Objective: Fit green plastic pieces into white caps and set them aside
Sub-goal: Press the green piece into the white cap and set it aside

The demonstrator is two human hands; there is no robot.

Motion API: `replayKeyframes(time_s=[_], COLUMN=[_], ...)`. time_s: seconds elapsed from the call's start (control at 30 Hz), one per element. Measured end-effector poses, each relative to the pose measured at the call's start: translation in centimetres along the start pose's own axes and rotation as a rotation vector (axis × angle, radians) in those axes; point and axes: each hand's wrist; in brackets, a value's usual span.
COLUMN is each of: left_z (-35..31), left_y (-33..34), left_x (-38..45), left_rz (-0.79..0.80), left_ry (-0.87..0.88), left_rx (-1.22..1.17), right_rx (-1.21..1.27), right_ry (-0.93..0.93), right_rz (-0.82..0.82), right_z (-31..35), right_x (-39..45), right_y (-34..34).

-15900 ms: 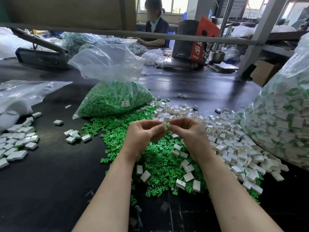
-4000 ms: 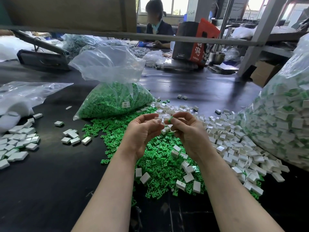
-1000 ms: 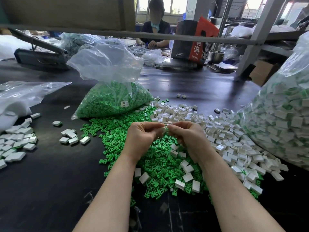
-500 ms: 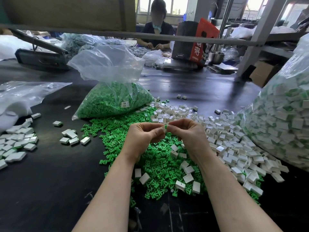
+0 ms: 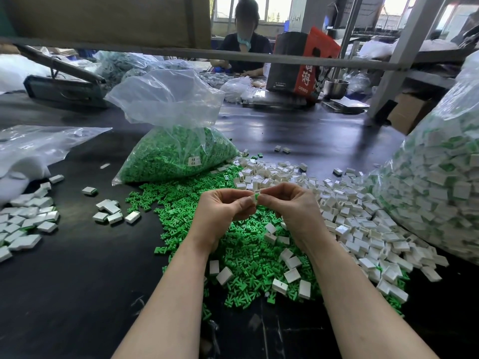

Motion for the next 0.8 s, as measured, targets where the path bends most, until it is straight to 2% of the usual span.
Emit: replayKeyframes(time_s=[0.47, 0.8], left_z=[-0.07, -0.27], left_y=[0.03, 0.02], left_x=[-0.10, -0.24], left_rz=[0.000, 0.009], left_ry=[-0.003, 0.054], left_rx=[0.008, 0.070], right_rx=[0.020, -0.070], right_ry=[-0.011, -0.034], right_rz=[-0.020, 0.059], right_z=[-0.14, 0.00], right_x=[-0.04, -0.06], right_y=[0.01, -0.26])
Point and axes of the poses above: each hand's wrist, its own x-axis towards the middle knuckle, its own y-axis out of the palm, z = x × y, and after that the axes turned 3 degrees about -z, right-handed
